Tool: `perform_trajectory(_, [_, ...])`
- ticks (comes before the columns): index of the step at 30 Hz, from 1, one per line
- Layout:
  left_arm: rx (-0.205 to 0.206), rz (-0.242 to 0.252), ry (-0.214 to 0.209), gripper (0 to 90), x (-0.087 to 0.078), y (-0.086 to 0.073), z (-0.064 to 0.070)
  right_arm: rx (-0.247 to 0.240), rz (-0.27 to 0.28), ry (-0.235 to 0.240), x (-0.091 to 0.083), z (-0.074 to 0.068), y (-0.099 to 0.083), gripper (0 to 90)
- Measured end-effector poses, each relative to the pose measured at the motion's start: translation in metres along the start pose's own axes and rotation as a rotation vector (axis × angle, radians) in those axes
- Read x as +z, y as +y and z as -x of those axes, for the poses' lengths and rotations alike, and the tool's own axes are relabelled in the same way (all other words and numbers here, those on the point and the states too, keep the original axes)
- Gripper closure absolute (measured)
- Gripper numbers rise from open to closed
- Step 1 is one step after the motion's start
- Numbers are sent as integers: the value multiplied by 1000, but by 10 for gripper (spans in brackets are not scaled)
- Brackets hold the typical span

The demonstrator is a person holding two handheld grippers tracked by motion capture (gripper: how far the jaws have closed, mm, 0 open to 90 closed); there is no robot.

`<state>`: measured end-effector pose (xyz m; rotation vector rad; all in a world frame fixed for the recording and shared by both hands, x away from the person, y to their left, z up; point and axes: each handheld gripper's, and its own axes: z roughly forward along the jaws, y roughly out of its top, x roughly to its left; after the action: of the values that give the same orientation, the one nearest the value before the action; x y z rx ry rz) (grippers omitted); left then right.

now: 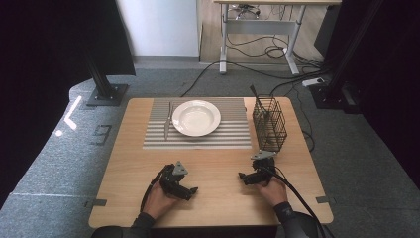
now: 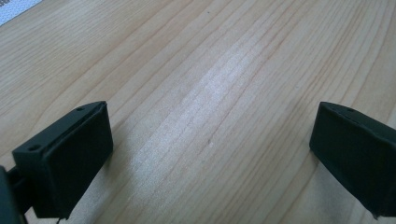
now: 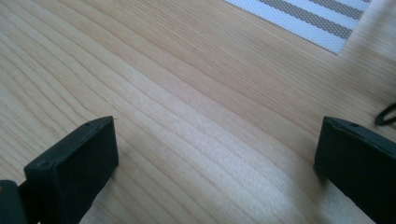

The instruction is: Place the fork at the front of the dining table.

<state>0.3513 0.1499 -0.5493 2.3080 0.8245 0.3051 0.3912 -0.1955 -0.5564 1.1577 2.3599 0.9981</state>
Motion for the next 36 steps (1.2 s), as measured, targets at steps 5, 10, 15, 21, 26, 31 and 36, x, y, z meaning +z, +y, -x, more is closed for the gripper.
perform_trajectory(5, [-9,2,5,0,1,1,0,-2,-2,-1,1,-2,1,0])
perform_trajectory(10, [-9,3,5,0,3,3,0,-2,-2,0,1,-1,1,0])
perform_trajectory(15, [-19,-8,-14,19,3,9,-2,-2,-2,0,1,-1,1,0])
perform_trajectory(21, [-9,9,-29,32,1,20,-4,-2,-2,0,1,-1,1,0])
perform_trajectory(26, [-3,25,-42,49,0,28,-4,-4,-2,1,1,-2,1,0])
perform_trajectory(31, [6,38,-46,54,-2,38,-3,-5,-2,2,1,-2,1,0])
perform_trajectory(36, [21,51,-52,60,-3,50,-2,-8,0,3,1,-2,1,0])
